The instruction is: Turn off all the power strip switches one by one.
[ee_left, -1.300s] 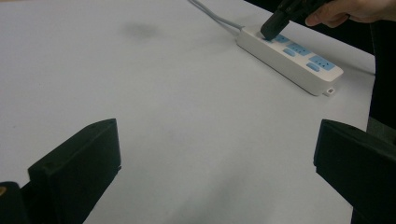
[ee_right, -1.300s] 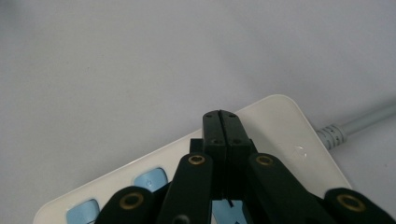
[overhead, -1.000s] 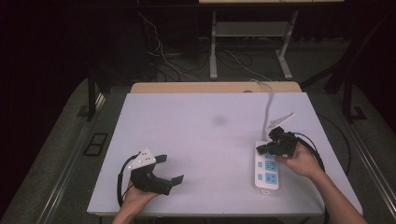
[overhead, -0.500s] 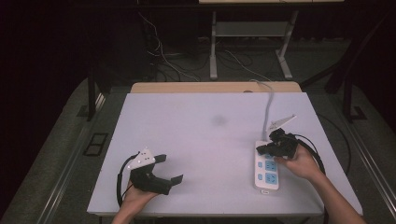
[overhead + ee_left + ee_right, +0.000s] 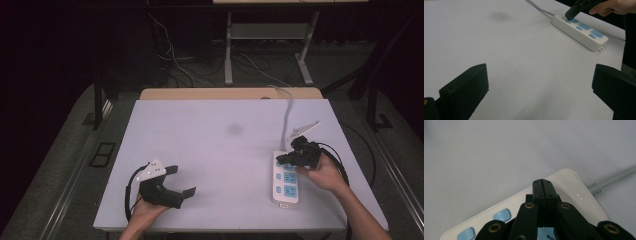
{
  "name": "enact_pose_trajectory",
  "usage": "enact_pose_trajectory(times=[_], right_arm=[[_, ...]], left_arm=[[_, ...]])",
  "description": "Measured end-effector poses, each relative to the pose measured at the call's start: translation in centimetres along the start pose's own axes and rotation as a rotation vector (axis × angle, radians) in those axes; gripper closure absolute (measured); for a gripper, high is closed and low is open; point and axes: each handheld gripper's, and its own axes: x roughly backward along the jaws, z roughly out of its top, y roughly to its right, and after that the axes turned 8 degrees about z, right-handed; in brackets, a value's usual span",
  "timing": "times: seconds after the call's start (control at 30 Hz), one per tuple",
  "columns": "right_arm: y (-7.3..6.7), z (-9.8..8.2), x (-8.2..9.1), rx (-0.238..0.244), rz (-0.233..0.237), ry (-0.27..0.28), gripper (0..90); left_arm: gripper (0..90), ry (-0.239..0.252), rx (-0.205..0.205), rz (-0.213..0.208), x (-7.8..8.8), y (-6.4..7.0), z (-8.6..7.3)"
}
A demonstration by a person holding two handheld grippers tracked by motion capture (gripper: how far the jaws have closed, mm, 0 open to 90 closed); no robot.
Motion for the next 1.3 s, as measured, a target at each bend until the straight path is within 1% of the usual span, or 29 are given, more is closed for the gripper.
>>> enact_pose_trajectory(times=[0.1,0.13,0.23,0.37,0.7,0.77,0.83,0.9,1.0,1.2,1.3], right_arm=[[0.1,-0.2,0.0,0.0,-0.015,-0.012,90.0],[0.2,-0.3,0.1,-0.008,-0.009,-0.008,90.0],[0.3,-0.6,0.2,-0.004,-0.006,0.005,90.0],[0.2,-0.7,0.5,-0.013,-0.008,0.019,90.0],[0.0,-1.3,2.4,-0.026,-0.02,0.104,89.6],[0.0,-1.5,2.8,-0.035,-0.028,0.131,86.0],[-0.1,-1.8,3.2,-0.055,-0.031,0.158,81.4],[-0.2,-2.1,3.5,-0.071,-0.045,0.182,72.7],[-0.6,-2.7,3.9,-0.087,-0.065,0.216,62.4],[-1.5,-4.1,4.8,-0.139,-0.062,0.295,45.3],[-2.0,-5.0,5.2,-0.165,-0.074,0.333,34.4]], left_arm=[[0.0,0.0,-0.001,-0.001,0.0,0.0,0.0],[0.0,0.0,0.0,0.0,0.0,0.0,0.0],[0.0,0.001,0.002,0.0,0.0,0.0,0.0],[0.0,0.0,0.002,0.0,0.0,0.0,0.0],[0.0,0.001,0.003,0.0,0.0,0.0,0.0],[0.0,0.002,0.004,0.0,0.0,0.0,0.0],[0.0,0.001,0.003,-0.001,0.0,0.1,0.0],[0.0,0.002,0.002,-0.001,0.0,0.1,0.0],[0.0,0.003,0.004,-0.001,0.0,0.1,0.0],[0.0,0.004,0.004,-0.004,0.0,0.2,0.0],[0.0,0.004,0.003,-0.004,0.0,0.2,0.0]])
